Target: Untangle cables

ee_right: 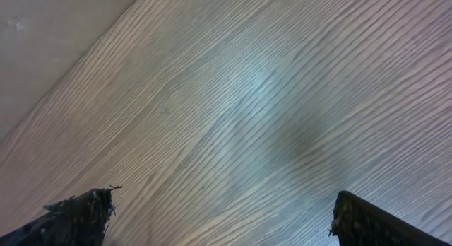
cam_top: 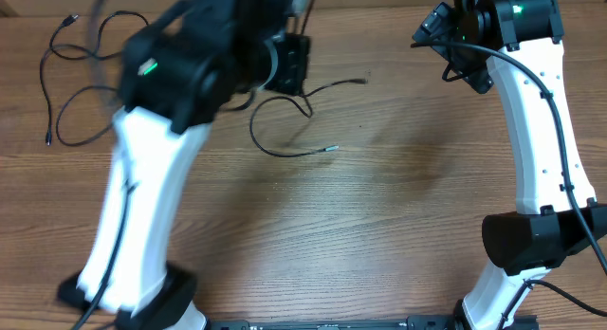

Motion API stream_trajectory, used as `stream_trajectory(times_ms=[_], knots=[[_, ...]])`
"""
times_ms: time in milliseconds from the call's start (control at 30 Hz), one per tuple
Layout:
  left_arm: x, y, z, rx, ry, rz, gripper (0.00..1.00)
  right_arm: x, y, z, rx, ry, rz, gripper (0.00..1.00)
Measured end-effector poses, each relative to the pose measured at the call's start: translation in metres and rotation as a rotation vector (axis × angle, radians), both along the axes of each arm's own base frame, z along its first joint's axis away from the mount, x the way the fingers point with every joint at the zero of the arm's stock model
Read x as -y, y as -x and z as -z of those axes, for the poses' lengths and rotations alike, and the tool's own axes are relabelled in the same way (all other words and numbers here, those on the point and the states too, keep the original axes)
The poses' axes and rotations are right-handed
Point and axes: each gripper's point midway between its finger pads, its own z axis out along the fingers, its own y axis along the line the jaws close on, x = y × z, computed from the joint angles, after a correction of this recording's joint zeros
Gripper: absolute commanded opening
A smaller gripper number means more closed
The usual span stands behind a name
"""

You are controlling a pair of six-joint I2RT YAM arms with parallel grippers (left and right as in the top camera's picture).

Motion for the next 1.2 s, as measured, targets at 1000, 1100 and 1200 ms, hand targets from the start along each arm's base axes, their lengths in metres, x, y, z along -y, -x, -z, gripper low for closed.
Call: stream_trajectory(times_ms=[1000,1100,1200], knots=[[-0.089,0.029,0.011,-0.219,0.029,-0.399,0.04,-0.001,-0.002,-0.001,0.01,-0.003,-0.001,1.0],[-0.08,0.032,0.01,-0.219,0.037,-0.335,0.04,-0.001,-0.002,-0.001,0.01,-0.004,-0.001,1.0],[-0.072,0.033,0.011,-0.222,0.043,-0.27,0.04,-0.002,-0.003,-0.001,0.013,-0.007,-0.003,1.0]])
